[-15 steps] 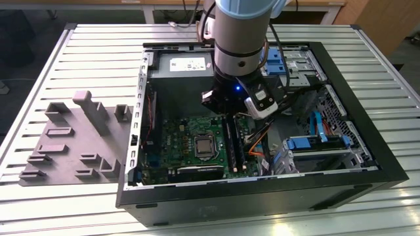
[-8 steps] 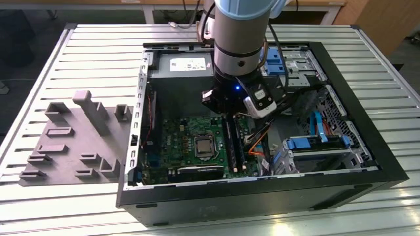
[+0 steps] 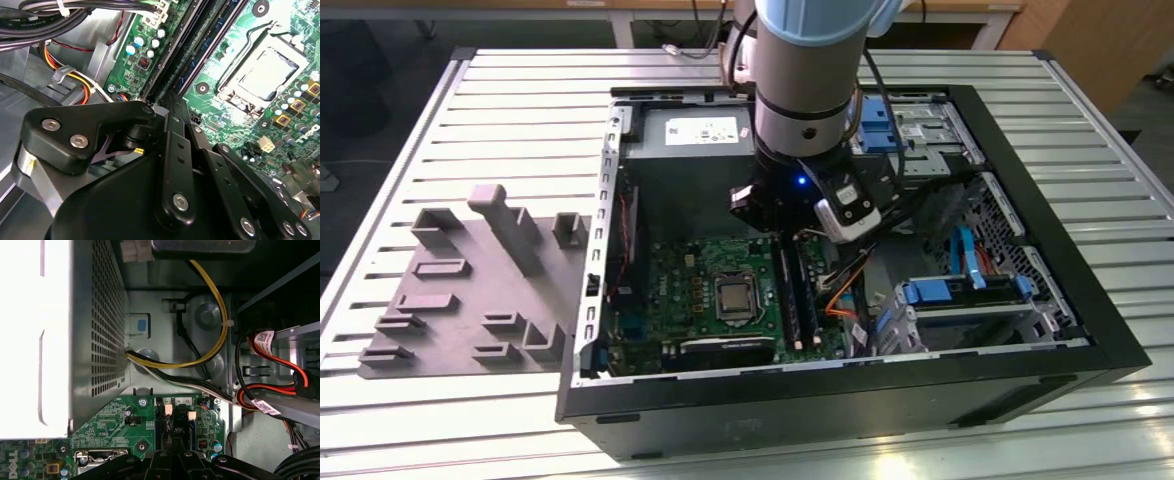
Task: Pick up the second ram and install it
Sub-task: 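Press down the second ram until it locks into place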
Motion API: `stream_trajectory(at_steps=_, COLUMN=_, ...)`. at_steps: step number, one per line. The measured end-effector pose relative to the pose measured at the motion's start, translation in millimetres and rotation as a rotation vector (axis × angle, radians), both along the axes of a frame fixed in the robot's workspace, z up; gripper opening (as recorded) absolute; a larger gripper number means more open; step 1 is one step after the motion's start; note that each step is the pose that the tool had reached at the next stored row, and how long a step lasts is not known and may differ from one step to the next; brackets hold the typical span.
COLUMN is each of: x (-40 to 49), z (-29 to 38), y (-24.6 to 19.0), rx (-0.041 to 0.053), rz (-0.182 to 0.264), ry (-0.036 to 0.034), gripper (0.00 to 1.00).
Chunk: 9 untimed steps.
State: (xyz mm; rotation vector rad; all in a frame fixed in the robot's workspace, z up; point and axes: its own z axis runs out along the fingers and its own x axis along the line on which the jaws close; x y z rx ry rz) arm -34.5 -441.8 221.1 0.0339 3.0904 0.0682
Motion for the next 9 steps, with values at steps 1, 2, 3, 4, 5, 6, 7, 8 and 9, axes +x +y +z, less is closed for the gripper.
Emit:
stream_trajectory(at_steps=1, x=0.0, z=-0.8, y=0.0, rx=0.0001, rz=0.0, ry=-0.0001, gripper=0.11)
stream_trajectory(at_steps=2, x=0.0, z=-1.7, y=0.0, rx=-0.0004, rz=0.0, ry=0.0001, gripper=0.11)
stream_trajectory(at_steps=3, x=0.0, z=-2.3, y=-0.1, rx=-0.0005, rz=0.0, ry=0.0002, gripper=0.11)
stream_trajectory(at_steps=4, x=0.0, z=-2.4, y=-0.1, rx=-0.0004, rz=0.0, ry=0.0002, gripper=0.11)
stream_trajectory(at_steps=5, x=0.0, z=-2.5, y=-0.1, rx=-0.0004, rz=0.0, ry=0.0002, gripper=0.11)
stream_trajectory(at_steps=6, x=0.0, z=-2.6, y=0.0, rx=-0.0002, rz=0.0, ry=0.0001, gripper=0.11)
stream_trajectory(at_steps=7, x=0.0, z=-2.7, y=0.0, rx=-0.0001, rz=0.0, ry=0.0, gripper=0.11)
stream_trajectory(at_steps=8, x=0.0, z=-3.1, y=0.0, rx=0.0, rz=0.0, ry=0.0, gripper=0.11)
stream_trajectory(at_steps=9, x=0.0, z=-4.0, y=0.0, rx=-0.0001, rz=0.0, ry=0.0001, gripper=0.11)
